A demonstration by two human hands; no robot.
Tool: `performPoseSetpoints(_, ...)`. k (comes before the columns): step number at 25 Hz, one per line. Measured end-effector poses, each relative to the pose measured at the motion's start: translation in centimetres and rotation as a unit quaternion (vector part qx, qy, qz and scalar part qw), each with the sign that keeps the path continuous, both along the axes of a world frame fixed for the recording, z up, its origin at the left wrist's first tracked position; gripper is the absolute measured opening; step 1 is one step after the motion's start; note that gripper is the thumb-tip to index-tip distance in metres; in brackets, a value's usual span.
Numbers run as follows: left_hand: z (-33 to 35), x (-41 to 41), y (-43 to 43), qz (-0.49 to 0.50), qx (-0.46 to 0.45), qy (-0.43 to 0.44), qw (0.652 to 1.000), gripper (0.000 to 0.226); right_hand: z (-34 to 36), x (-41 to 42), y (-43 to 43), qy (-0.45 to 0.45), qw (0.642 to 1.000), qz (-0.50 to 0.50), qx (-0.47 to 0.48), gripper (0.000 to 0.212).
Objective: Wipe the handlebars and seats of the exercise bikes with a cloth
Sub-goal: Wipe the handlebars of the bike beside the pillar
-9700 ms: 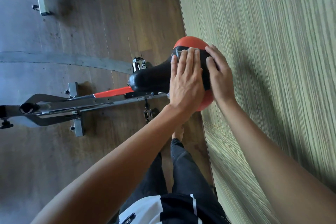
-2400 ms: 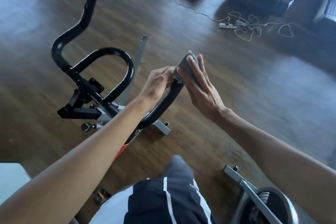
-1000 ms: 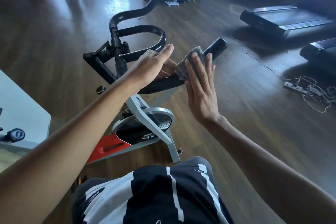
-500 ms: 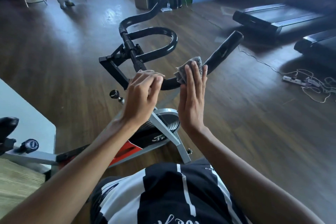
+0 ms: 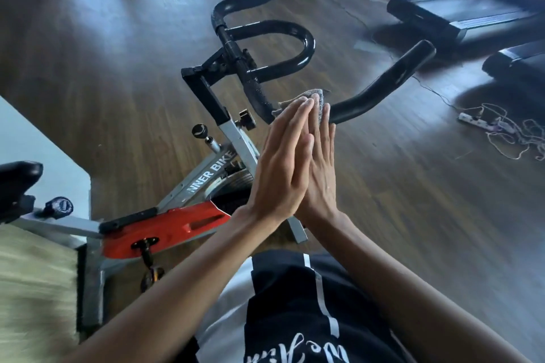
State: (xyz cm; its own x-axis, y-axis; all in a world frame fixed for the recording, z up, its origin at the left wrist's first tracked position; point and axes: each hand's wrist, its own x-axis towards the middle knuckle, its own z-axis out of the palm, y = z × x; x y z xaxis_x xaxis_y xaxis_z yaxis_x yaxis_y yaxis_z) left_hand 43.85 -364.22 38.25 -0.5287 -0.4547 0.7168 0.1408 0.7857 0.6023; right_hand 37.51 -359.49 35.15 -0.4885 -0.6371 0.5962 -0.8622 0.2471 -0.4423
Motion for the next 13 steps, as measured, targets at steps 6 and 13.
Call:
performPoseSetpoints(6,-1.0,-2.8,1.1,0.089,0.033,-0.010,0.995,0.046,2.2,-5.9,3.8,-0.058,0.982,0.176,-0.045,0.056)
performPoseSetpoints(13,-3.8,-6.7,1.1,0.260,-0.095,-0.023,0.961,0.050,3.0,-9.2,2.3,-0.028,0.988,0.118,-0.092,0.034)
